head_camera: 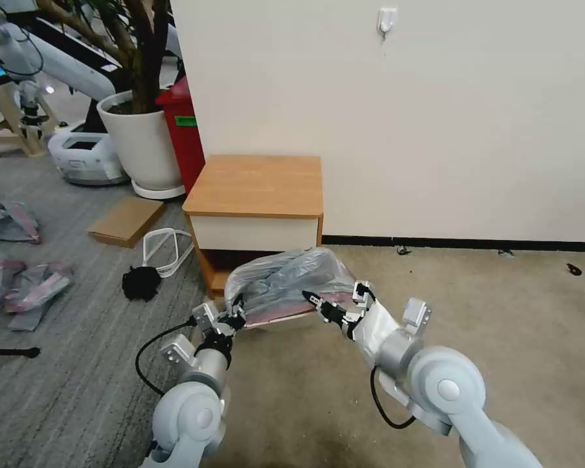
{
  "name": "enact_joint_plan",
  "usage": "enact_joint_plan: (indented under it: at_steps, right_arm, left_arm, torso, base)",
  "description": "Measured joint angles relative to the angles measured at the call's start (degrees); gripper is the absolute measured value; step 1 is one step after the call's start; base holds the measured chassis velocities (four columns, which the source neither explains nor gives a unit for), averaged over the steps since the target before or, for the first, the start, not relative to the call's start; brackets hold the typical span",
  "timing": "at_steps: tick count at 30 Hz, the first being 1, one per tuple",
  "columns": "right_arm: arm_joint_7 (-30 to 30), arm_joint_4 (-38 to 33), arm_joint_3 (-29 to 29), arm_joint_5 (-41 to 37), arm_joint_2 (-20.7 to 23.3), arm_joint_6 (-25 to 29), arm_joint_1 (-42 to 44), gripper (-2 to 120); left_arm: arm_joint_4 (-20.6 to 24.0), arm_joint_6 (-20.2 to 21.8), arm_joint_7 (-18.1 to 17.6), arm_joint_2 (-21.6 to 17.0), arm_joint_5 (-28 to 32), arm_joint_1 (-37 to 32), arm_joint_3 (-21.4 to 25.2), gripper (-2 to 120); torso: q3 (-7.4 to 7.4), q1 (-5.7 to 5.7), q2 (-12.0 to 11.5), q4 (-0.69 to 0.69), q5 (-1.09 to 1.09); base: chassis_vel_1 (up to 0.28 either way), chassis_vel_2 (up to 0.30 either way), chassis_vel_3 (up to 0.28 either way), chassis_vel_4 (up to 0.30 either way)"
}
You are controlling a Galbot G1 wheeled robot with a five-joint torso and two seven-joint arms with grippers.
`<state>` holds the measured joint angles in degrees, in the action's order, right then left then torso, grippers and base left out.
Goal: Pick up the garbage bag from the table and place it over the trash can.
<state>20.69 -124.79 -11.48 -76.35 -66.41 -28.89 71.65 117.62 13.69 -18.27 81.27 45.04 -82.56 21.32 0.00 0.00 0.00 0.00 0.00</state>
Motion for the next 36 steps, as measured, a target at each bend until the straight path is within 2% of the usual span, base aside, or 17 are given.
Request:
enact_joint_plan:
  at_steps: [14,21,26,36]
  right_arm:
    - [-0.57,-1.03,-1.0,-0.01,0.5,0.12,2.33,0]
    - [-1.2,-0.78,-1.41,0.82,0.31,0.12,3.72,0]
    - [-1.63,1.31,-1.61,1.45,0.3,0.55,3.21,0]
    - [-2.12,6.3,-1.71,2.5,0.47,1.48,1.72,0]
  left_arm:
    - [-0.48,-0.07,-2.89,0.4,2.89,2.9,0.41,6]
    - [0.27,0.33,-5.37,0.34,6.41,3.63,0.73,6]
    - [2.13,2.08,-7.21,-0.12,10.66,3.57,1.37,6]
    - [4.17,3.85,-7.85,-0.89,14.24,1.87,2.26,6]
  torso:
    - [0.0,0.0,0.0,-0.01,0.0]
    - [0.0,0.0,0.0,-0.01,0.0]
    - [0.0,0.0,0.0,-0.01,0.0]
    - [0.0,0.0,0.0,0.0,0.0]
  base:
    - [0.0,0.0,0.0,0.0]
    - [0.0,0.0,0.0,0.0]
    - [0.0,0.0,0.0,0.0]
    - [0.0,0.0,0.0,0.0]
